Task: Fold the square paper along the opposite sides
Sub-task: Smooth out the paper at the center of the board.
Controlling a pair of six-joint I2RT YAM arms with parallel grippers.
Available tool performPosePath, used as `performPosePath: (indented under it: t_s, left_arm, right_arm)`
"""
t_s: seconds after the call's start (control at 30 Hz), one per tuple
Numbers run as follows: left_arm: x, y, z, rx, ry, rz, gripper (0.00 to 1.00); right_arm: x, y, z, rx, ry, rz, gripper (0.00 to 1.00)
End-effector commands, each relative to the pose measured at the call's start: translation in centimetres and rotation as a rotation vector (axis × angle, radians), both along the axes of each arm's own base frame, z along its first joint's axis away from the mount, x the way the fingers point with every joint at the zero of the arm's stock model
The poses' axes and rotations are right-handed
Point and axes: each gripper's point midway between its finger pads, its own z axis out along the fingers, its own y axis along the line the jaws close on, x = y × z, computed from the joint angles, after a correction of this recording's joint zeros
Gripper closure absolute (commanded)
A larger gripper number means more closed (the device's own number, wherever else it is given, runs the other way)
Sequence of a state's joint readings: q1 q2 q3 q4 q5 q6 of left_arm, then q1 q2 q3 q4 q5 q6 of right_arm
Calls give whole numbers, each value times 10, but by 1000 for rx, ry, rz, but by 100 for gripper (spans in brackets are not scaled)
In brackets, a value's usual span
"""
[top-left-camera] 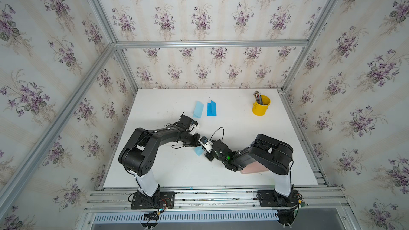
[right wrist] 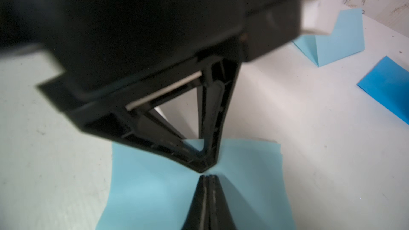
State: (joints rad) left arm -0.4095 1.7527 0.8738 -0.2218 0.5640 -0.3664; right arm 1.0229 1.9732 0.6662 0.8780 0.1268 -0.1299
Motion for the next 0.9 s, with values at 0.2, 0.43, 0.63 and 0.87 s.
performPosePath:
  t_s: [0.2,0.43,0.63,0.87]
  left_arm:
    - [-6,21,-17,120,29,27,100]
    - [-4,16,-18,102,25,-16,100]
    - [1,20,-15,106,8,-7,100]
    - [6,23,-7,102,-15,-3,100]
  right_arm:
    - [-21,-30,-29,-133,81,-9,100]
    - [-25,-32,-3,-102,63,3,100]
    - [-19,-10,25,9,64,12,100]
    - [-10,8,32,80,25,27,100]
